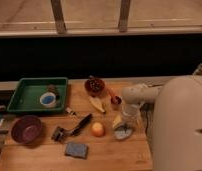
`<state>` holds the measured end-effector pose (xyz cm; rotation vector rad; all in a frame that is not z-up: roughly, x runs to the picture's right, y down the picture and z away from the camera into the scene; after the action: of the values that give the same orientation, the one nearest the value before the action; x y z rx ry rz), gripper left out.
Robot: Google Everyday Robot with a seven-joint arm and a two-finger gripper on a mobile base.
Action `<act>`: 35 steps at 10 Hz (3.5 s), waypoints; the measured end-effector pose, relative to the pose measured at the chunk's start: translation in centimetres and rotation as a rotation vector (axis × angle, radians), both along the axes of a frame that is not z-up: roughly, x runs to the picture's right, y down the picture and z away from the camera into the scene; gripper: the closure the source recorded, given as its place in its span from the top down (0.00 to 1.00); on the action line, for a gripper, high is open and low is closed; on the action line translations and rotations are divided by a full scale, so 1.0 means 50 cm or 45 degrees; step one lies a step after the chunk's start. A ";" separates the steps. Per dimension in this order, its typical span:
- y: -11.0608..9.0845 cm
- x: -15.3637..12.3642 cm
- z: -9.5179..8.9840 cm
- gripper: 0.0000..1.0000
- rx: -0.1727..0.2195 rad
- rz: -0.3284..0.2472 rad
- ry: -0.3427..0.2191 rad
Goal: Wipe tray with towel
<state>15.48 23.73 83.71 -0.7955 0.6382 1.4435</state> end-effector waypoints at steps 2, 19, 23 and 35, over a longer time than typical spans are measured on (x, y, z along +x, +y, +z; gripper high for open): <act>0.022 -0.005 0.002 0.65 -0.021 0.017 0.017; -0.396 -0.231 -0.053 0.00 0.582 0.219 -0.466; -0.432 -0.293 -0.052 0.00 0.605 0.204 -0.564; -0.543 -0.532 -0.081 0.00 0.714 -0.216 -0.848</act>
<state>-11.14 -3.43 79.65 -0.6902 -0.2029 1.0304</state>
